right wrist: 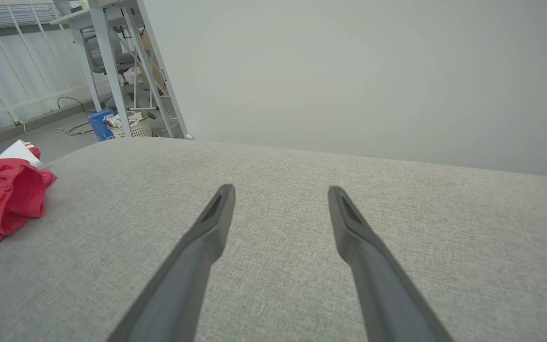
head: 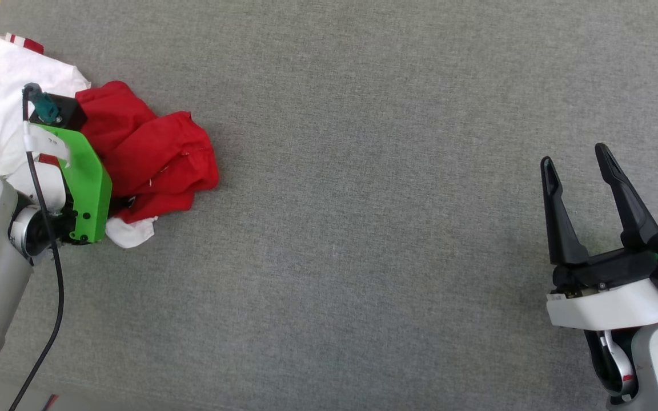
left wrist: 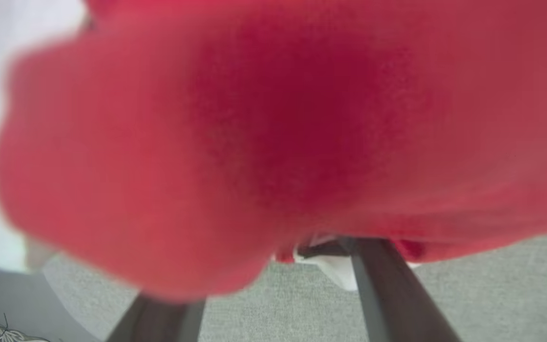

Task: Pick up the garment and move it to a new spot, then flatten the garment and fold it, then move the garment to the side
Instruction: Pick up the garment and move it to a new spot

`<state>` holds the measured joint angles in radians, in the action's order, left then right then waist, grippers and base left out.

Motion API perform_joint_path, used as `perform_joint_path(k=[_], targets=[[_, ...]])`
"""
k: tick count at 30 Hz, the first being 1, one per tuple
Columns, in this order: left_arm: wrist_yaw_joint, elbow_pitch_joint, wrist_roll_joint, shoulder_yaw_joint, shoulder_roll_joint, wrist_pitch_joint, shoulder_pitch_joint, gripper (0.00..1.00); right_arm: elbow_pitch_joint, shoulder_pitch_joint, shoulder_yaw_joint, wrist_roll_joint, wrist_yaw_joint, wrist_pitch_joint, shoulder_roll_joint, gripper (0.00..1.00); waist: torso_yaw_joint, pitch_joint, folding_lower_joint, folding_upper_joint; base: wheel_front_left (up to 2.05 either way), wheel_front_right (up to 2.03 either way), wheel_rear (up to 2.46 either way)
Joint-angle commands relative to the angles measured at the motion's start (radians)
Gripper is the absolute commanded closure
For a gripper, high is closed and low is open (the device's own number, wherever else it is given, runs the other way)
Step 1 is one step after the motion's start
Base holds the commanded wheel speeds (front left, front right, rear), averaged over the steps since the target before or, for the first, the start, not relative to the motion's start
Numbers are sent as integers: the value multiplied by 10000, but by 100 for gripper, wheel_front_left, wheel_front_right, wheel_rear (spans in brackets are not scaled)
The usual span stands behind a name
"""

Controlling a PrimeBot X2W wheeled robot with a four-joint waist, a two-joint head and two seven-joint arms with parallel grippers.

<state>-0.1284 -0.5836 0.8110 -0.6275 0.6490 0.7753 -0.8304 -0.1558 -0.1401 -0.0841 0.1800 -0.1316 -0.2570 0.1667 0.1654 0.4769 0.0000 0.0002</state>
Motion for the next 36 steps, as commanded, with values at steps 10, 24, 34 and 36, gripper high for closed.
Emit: perform_joint_path(k=[10,24,34,36], targets=[[-23,545,-827,-628,346,-3161,-1115,100,117,270,209,130,9,-47,-336,0,23,-1331,0,-2,0,0,0],[-22,2951,-1933,-1866,-355,-4493,-2125,100,88,672,424,159,9,-47,-837,0,-1250,-2181,0,-2,0,0,0],[-22,3265,-2218,-3894,-2453,-5093,-2395,100,-38,732,784,127,9,-47,-1024,0,-2431,-1837,0,-2,0,0,0],[-22,2965,-2238,-4416,-2920,-5327,-2426,100,-53,721,873,102,9,-47,-1056,0,-2588,-1692,0,-2,0,0,0]])
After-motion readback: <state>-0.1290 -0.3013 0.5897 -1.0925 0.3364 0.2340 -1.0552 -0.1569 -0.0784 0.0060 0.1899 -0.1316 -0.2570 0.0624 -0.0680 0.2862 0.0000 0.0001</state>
